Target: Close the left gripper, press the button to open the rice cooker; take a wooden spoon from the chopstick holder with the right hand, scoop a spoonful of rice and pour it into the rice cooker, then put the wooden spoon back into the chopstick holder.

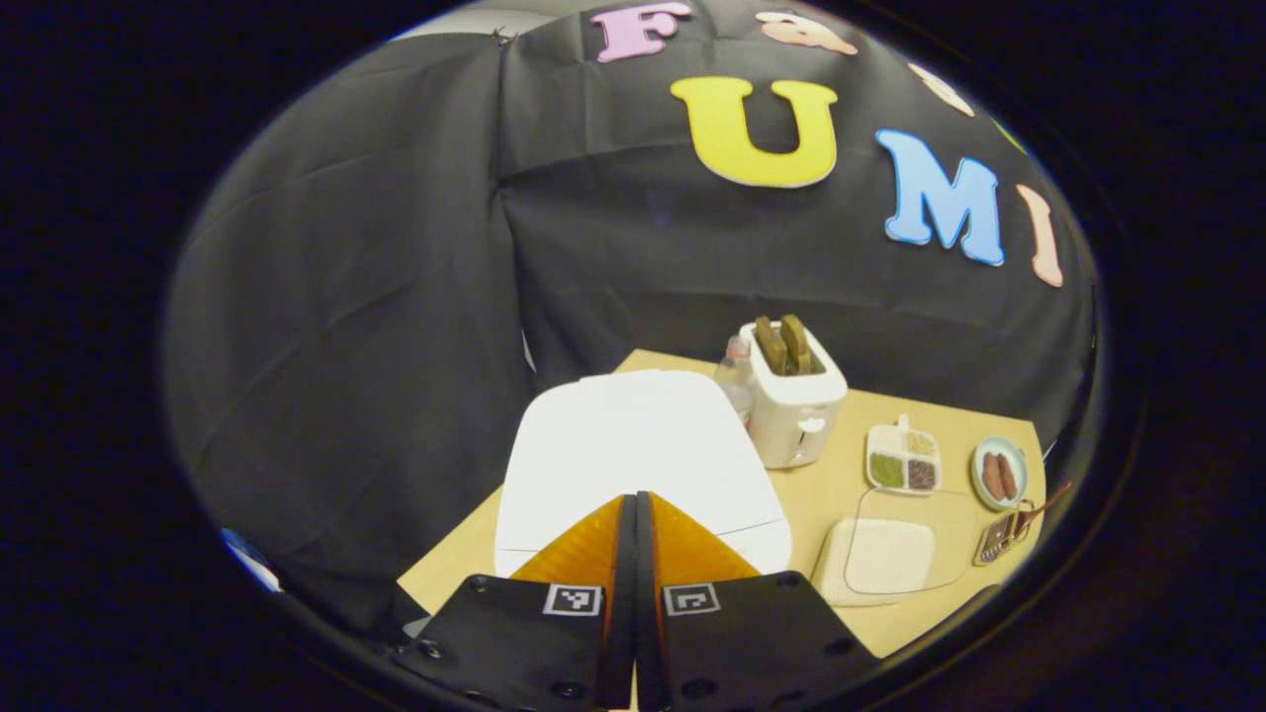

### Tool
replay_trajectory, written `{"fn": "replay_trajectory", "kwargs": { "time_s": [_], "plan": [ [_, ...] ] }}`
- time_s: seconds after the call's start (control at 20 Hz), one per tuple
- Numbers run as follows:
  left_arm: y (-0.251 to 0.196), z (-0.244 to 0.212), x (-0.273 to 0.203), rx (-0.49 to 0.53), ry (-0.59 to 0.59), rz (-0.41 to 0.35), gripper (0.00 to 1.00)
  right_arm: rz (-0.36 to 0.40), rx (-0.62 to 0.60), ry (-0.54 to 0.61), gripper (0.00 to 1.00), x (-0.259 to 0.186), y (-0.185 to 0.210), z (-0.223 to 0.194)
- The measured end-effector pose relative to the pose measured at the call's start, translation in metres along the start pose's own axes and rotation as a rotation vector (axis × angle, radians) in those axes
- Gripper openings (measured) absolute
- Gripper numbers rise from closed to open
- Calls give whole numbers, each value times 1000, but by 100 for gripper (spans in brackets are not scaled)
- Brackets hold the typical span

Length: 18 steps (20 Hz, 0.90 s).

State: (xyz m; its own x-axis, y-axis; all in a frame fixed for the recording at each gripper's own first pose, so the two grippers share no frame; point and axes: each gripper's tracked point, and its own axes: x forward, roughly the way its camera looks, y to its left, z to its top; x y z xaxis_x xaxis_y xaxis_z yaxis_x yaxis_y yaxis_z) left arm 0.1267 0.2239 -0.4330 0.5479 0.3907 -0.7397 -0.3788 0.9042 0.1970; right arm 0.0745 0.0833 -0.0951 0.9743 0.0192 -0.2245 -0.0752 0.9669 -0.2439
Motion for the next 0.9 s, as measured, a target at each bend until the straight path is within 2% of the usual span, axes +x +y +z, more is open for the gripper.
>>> {"fn": "replay_trajectory", "kwargs": {
  "time_s": [0.15,0.35,0.6,0.7,0.75,0.9],
  "plan": [
    [5,-17,36,-2,45,8,10,16,-32,13,99,10,21,1],
    [7,-30,49,6,109,13,9,21,-51,38,99,19,34,-4],
    [7,-30,54,4,129,0,9,33,-36,40,99,23,42,-3],
    [7,-22,50,-54,95,-15,10,36,-28,37,99,21,43,-4],
    [9,-10,46,-81,51,-23,7,34,-27,36,99,19,42,-5],
    [17,24,28,-90,-105,-11,9,26,-15,43,99,14,37,-10]
  ]
}}
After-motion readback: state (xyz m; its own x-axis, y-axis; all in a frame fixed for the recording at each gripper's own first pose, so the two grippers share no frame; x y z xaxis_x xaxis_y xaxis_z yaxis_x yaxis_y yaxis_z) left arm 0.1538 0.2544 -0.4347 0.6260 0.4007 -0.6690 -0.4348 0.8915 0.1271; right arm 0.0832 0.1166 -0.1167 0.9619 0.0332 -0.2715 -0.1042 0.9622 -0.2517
